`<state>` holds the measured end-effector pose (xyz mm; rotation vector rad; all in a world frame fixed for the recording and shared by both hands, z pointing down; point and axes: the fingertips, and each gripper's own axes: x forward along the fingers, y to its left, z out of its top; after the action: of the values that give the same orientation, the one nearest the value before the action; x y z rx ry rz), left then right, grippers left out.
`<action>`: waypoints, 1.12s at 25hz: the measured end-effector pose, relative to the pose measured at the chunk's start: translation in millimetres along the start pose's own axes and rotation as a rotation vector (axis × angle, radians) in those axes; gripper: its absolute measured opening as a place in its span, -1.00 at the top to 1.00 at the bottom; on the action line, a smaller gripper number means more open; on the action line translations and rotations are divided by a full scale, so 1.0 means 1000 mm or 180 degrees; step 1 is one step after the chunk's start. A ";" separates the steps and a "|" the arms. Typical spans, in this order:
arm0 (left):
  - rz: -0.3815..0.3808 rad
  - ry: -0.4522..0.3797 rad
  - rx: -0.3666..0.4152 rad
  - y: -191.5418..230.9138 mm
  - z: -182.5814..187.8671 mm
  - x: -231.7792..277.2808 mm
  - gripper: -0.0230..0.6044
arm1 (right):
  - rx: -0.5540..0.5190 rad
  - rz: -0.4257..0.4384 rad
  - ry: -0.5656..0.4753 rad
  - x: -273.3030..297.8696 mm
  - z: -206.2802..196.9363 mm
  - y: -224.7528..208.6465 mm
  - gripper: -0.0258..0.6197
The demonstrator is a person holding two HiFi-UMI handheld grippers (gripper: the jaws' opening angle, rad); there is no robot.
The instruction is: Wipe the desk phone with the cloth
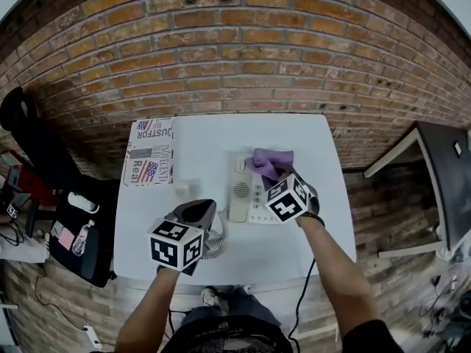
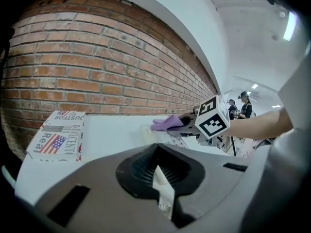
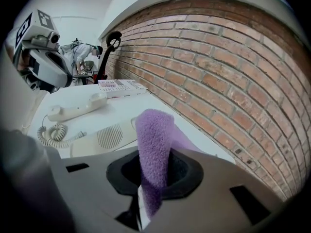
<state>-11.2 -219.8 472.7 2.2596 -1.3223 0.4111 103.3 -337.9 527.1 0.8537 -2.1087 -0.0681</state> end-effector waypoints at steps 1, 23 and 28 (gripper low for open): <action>-0.0019 -0.0002 -0.0009 0.000 -0.001 0.000 0.91 | 0.0016 -0.0002 0.0017 -0.001 -0.002 0.003 0.78; -0.0331 -0.0029 0.0050 -0.012 -0.025 -0.031 0.91 | 0.0268 0.0015 0.0282 -0.044 -0.048 0.087 0.77; -0.0341 -0.0032 0.0071 -0.013 -0.030 -0.040 0.91 | 0.0296 0.0085 0.0338 -0.053 -0.055 0.107 0.77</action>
<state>-19.7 -169.0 475.3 2.3413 -1.2007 0.3791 106.3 -210.5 561.8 0.8647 -2.0359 0.0882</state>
